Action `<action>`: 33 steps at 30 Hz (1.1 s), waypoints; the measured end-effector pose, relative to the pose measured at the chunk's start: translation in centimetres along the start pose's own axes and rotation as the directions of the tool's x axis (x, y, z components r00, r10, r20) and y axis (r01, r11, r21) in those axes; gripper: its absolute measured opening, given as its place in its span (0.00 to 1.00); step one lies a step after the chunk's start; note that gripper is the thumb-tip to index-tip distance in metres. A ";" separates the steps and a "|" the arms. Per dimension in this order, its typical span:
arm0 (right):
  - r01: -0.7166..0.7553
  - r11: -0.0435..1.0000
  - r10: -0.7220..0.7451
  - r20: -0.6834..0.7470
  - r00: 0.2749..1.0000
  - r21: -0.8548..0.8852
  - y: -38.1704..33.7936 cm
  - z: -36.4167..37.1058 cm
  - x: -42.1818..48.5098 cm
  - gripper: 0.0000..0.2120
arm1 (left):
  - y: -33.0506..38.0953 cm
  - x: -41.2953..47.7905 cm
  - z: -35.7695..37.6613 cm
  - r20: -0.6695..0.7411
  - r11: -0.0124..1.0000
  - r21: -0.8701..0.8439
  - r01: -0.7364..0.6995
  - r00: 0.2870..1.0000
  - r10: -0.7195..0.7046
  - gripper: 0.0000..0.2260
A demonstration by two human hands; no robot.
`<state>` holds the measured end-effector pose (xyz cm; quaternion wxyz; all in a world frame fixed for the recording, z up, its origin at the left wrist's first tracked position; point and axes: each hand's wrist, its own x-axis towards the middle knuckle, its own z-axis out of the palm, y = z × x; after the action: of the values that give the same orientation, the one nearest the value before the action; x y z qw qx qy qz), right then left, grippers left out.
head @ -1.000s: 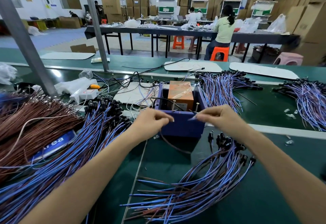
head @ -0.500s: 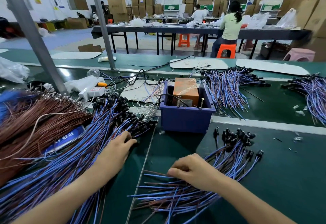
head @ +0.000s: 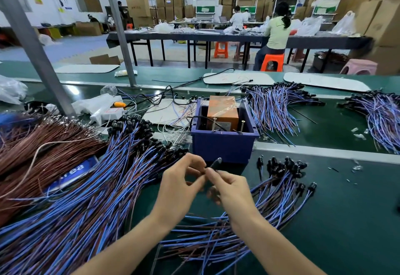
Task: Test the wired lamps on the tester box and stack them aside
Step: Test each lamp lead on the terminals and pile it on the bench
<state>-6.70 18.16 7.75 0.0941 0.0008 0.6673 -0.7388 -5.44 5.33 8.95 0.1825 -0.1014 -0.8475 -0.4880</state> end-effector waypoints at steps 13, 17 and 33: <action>0.029 0.843 -0.311 -0.445 0.840 -0.536 -3.3 -16.2 4.7 0.13 | -2.3 -0.8 -4.2 0.364 0.947 0.139 0.291 0.874 -0.322 0.05; -0.202 0.355 -0.280 -0.310 0.909 -0.913 -3.8 -16.8 4.7 0.22 | -1.2 -0.2 -3.7 0.374 0.901 -0.168 0.401 0.871 -0.318 0.05; 0.390 0.755 -0.461 -0.005 0.887 -0.527 -6.4 -5.5 3.5 0.06 | 2.6 7.1 2.9 0.274 0.584 -0.666 0.464 0.880 -0.387 0.05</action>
<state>-11.75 23.66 13.00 -0.1252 -0.1263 0.8262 -0.5346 -11.65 9.13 12.62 -0.0363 0.0181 -0.5969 -0.8013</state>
